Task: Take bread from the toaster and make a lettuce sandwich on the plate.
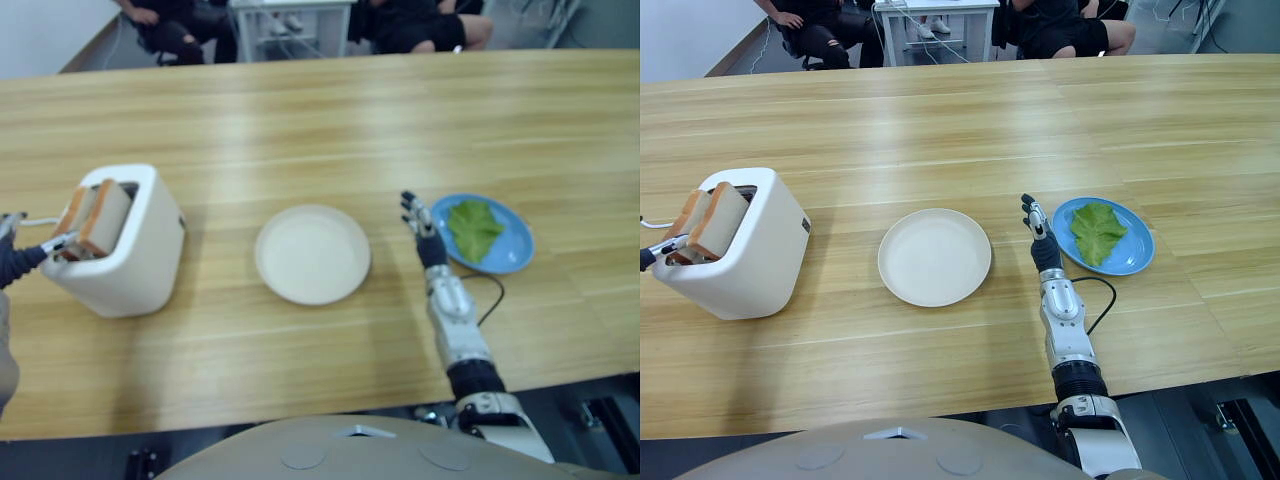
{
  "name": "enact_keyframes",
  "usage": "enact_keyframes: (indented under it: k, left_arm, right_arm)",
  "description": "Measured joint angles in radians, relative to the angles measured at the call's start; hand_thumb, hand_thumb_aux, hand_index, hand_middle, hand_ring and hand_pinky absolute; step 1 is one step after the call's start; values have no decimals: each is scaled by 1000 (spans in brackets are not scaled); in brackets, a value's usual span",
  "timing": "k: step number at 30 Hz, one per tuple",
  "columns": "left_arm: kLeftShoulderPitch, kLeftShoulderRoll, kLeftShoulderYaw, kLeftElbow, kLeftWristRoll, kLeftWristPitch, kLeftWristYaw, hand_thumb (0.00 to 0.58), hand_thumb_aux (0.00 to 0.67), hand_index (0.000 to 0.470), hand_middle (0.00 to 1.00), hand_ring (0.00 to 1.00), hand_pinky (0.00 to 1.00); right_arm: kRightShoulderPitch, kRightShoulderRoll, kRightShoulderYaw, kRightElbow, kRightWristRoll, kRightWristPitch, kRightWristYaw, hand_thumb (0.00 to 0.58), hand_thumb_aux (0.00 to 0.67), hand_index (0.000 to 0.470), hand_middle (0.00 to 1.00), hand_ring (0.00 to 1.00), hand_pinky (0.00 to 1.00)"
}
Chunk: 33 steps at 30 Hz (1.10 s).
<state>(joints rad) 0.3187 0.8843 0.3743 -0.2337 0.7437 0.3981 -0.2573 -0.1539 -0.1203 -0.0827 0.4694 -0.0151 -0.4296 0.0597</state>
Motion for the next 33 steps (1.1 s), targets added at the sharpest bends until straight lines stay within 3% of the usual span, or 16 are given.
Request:
enact_keyframes:
  k: [4,5,6,7,9,10,19,22,23,24,25,26,27,28,33]
  left_arm:
    - [-10,-13,-13,-14,-11,-23,-6,0,0,0,0,0,0]
    - [-14,-18,-14,-16,-15,-27,-8,71,42,29,0,0,0]
    - [-17,-23,-15,-18,-20,-28,-9,71,42,29,0,0,0]
    - [-20,-28,-16,-19,-27,-31,-10,464,370,254,0,0,0]
    - [-22,-33,-16,-18,-37,-31,-12,487,402,276,0,0,0]
    - [-25,-34,-15,-17,-40,-30,-10,580,670,460,0,0,0]
    - [-55,-40,7,-15,-54,-29,1,580,670,460,0,0,0]
    - [-68,-63,11,-17,-75,-29,16,580,670,460,396,396,396]
    - [-72,-71,12,-20,-80,-30,20,580,670,460,478,478,478]
    - [-77,-77,13,-23,-83,-30,23,580,670,460,478,478,478]
    - [-85,-85,22,-27,-91,-34,33,580,670,460,788,788,788]
    - [-97,-95,34,-37,-98,-38,45,580,670,460,886,886,886]
    - [-112,-104,52,-47,-112,-46,61,580,670,460,886,886,886]
    - [-127,-115,69,-63,-123,-57,78,580,670,460,1000,1000,1000]
    - [-194,-182,156,-171,-202,-130,163,580,670,460,1000,1000,1000]
  right_arm:
    - [2,0,0,0,0,3,0,0,0,0,0,0,0]
    - [3,0,0,0,0,3,0,0,0,0,0,0,0]
    - [4,0,0,0,0,3,1,0,0,0,0,0,0]
    - [6,1,0,-1,1,4,1,0,0,0,0,0,0]
    - [8,1,0,-2,1,5,1,0,0,0,0,0,0]
    - [8,1,0,-2,4,6,1,0,0,0,0,0,0]
    - [9,1,0,-7,13,10,0,0,0,0,0,0,0]
    - [9,1,0,-7,13,10,0,0,0,0,0,0,0]
    - [9,0,0,-7,13,10,0,0,0,0,0,0,0]
    - [9,0,0,-7,13,11,0,0,0,0,0,0,0]
    - [9,0,0,-7,13,11,0,0,0,0,0,0,0]
    - [9,-1,0,-7,13,12,0,0,0,0,0,0,0]
    - [9,-1,0,-8,13,12,0,0,0,0,0,0,0]
    - [10,-1,0,-8,13,13,0,0,0,0,0,0,0]
    - [11,0,2,-8,13,16,1,0,0,0,0,0,0]
